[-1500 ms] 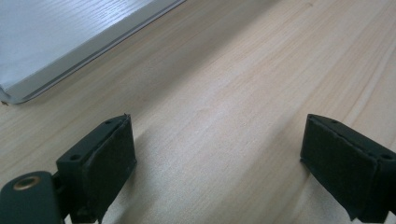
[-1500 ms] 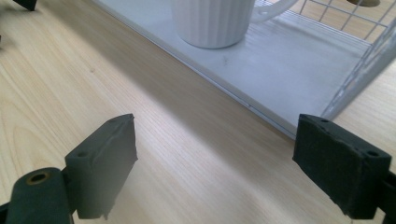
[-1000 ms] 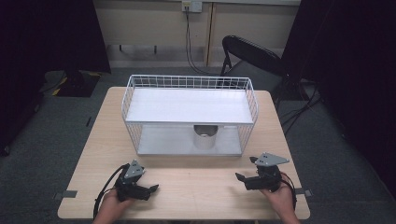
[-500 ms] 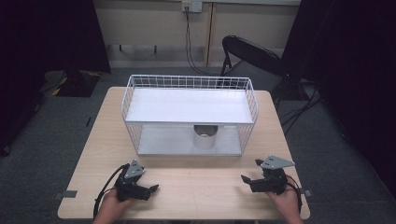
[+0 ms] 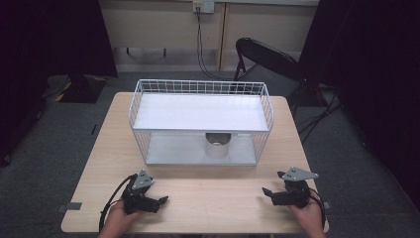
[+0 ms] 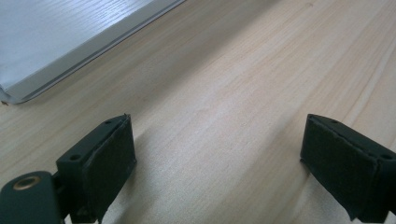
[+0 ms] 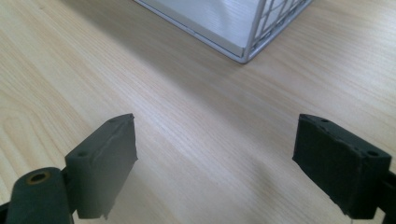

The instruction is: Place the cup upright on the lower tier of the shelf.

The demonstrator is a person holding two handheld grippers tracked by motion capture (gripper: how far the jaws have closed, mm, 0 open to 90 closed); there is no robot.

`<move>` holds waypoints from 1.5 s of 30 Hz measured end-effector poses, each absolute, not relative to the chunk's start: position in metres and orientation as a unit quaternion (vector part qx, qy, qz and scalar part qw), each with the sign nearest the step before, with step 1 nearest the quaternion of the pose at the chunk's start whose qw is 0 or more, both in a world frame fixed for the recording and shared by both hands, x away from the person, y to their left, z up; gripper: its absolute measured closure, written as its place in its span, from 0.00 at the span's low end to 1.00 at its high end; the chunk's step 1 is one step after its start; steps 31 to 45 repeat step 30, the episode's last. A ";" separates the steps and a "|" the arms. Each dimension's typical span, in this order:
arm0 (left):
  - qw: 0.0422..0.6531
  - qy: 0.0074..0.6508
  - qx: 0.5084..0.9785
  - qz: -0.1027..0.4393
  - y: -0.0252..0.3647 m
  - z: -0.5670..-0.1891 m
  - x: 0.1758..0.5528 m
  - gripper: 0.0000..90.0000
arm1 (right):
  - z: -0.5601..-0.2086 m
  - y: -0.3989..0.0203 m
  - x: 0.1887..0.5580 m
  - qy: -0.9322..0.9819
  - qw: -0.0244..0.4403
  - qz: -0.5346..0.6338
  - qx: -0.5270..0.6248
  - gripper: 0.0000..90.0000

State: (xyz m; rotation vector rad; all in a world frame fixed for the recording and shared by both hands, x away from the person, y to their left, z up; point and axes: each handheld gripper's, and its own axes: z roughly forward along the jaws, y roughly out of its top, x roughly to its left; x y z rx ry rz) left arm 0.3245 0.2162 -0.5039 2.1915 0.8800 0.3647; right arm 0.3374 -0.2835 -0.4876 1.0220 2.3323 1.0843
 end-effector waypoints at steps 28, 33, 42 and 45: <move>0.367 0.343 0.853 0.142 0.216 -0.504 0.324 0.10 | -0.506 -0.301 0.343 0.832 0.166 0.363 0.385 0.13; 0.367 0.343 0.853 0.142 0.216 -0.504 0.324 0.10 | -0.506 -0.301 0.343 0.832 0.167 0.363 0.385 0.13; 0.367 0.343 0.853 0.142 0.216 -0.504 0.324 0.10 | -0.506 -0.301 0.343 0.832 0.167 0.363 0.385 0.13; 0.367 0.343 0.853 0.142 0.216 -0.504 0.324 0.10 | -0.506 -0.301 0.343 0.832 0.167 0.363 0.385 0.13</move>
